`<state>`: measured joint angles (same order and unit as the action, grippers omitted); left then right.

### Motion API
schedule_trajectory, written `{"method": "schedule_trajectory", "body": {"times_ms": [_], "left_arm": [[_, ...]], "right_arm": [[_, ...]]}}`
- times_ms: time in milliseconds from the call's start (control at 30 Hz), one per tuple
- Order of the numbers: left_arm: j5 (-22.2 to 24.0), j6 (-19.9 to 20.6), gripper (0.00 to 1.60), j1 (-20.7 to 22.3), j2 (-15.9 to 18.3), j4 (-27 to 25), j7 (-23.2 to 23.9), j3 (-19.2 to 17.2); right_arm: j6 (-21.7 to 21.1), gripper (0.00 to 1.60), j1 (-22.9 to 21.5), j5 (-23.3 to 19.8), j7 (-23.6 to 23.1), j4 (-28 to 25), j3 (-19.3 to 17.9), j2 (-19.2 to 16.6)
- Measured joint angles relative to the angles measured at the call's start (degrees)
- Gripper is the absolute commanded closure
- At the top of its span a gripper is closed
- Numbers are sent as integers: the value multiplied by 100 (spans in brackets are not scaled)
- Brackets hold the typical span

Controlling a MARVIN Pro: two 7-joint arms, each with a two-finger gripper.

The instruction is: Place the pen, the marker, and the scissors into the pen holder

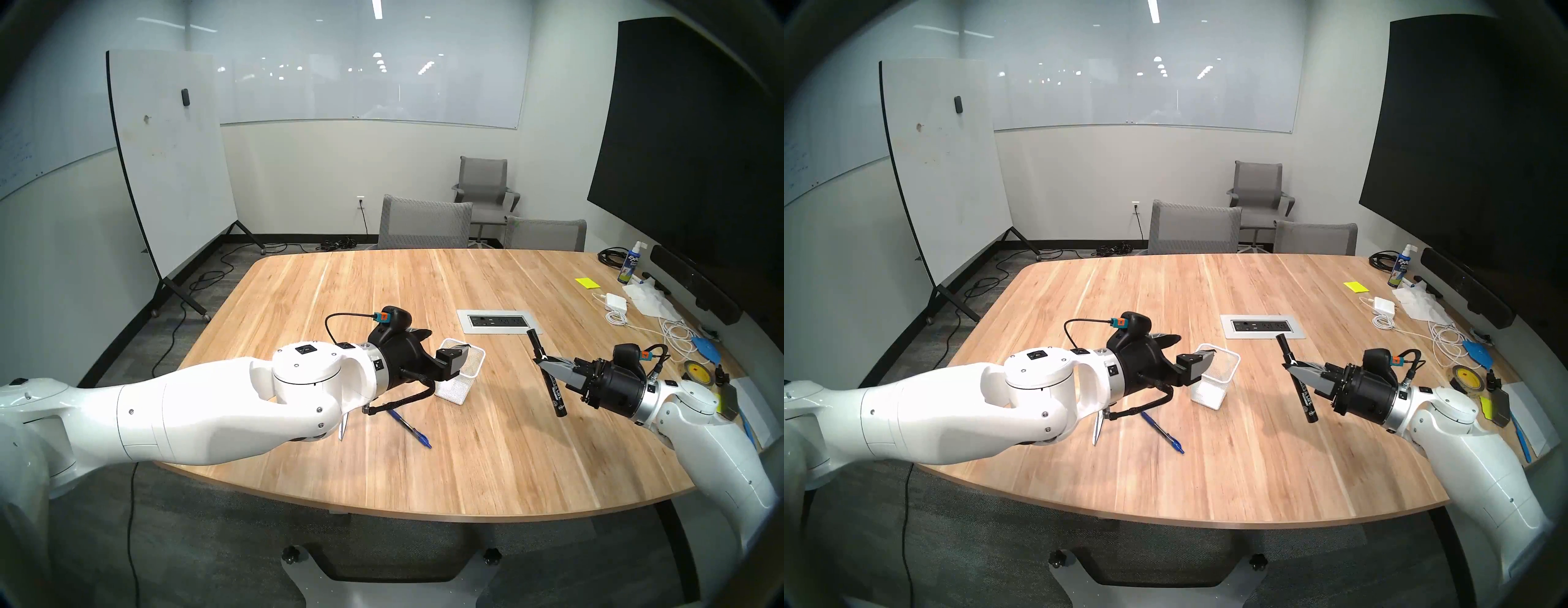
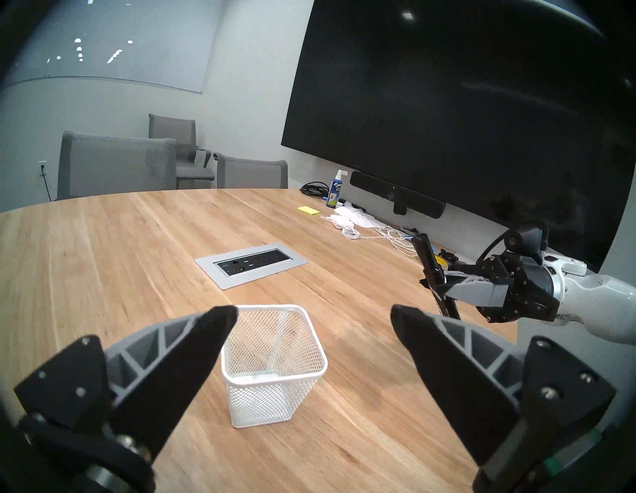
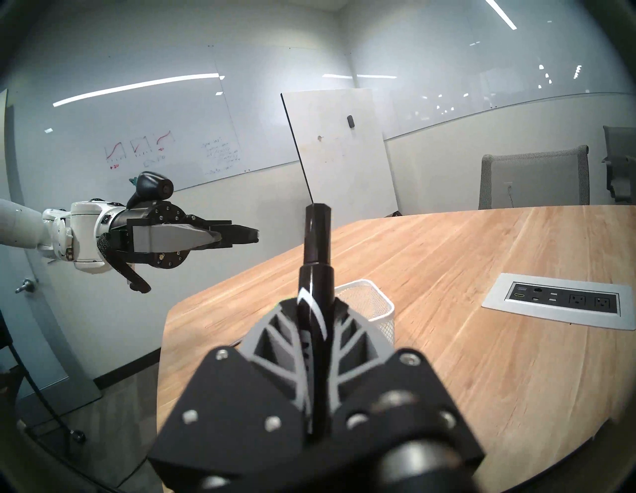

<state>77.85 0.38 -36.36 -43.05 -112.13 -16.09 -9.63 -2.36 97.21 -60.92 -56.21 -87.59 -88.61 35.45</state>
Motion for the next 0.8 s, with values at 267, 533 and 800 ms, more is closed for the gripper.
{"method": "schedule_trajectory", "body": {"times_ms": [267, 533, 800], "left_arm": [[77, -95, 0, -23, -58, -30, -108, 0], [6, -92, 0, -2, -127, -103, -125, 28], [-54, -93, 0, 2, -136, -136, -131, 39]], "right_arm": [[146, 160, 162, -15, -103, -83, -75, 79], [224, 160, 227, 18, -128, -129, -72, 159], [228, 160, 222, 32, -158, -144, -71, 178]]}}
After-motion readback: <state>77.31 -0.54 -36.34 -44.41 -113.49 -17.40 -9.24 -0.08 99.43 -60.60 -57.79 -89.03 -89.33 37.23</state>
